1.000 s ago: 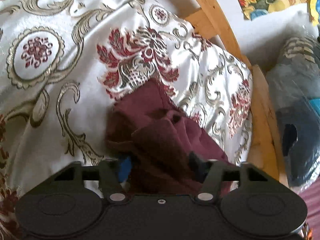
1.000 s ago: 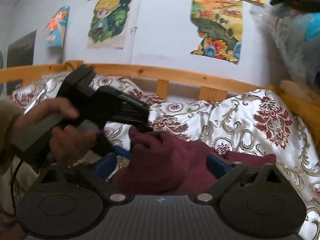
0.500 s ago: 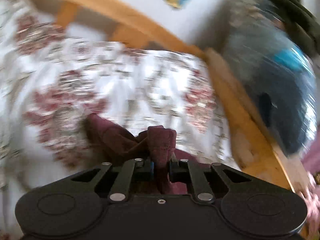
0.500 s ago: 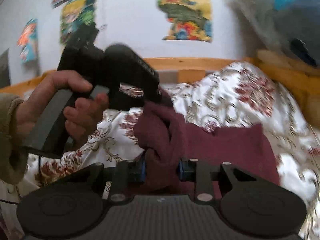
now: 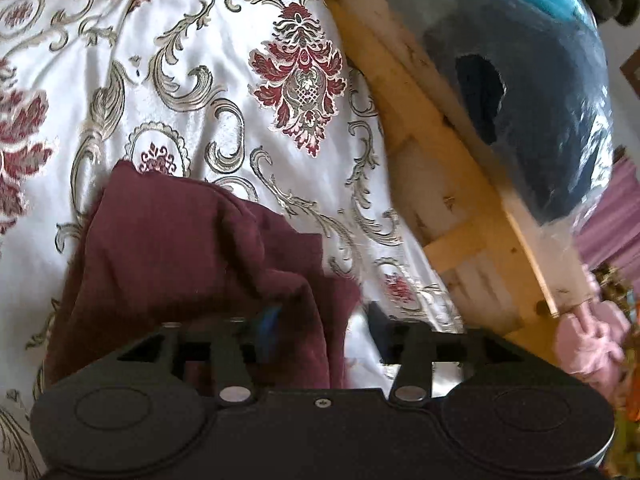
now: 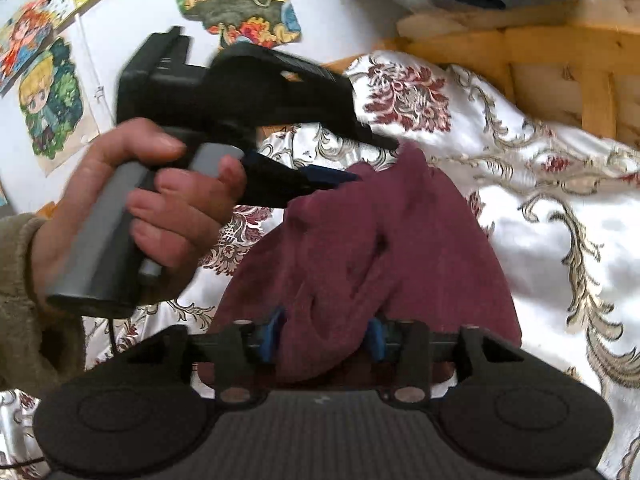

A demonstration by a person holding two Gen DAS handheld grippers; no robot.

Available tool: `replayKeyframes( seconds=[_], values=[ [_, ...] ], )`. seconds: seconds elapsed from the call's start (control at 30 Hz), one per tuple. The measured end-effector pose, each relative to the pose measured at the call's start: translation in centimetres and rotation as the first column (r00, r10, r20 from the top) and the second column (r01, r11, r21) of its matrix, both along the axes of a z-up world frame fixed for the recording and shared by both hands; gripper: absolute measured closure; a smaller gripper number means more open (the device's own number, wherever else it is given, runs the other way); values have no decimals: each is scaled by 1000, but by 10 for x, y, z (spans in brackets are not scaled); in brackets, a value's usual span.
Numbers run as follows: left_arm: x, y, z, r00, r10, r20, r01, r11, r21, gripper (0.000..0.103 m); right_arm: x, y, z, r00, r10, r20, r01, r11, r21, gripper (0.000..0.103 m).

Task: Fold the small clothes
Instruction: 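Grasp the bundle with both grippers and fold it over again, then release the bundle and pinch its edge with the right gripper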

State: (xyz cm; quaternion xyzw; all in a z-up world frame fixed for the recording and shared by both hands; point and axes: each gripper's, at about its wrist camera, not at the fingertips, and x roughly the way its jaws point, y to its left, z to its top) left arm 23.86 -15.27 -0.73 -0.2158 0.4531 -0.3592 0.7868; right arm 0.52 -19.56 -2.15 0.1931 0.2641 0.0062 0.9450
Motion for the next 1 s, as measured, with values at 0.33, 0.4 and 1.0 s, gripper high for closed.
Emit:
replayKeyframes(
  seconds=[0.33,0.4,1.0],
  values=[
    [-17,47,21,996,61,65,-60,998,-25,12,4,-14,-3,998,-58,8,57,996,75,16],
    [-27,67,17,995,89,55,-88,996,-29,12,5,-21,-4,997,-76,3,75,991,106,16],
    [-88,125,-38,983,74,170,-105,978,179,1,79,-78,0,998,-32,49,33,999,-26,19]
  ],
)
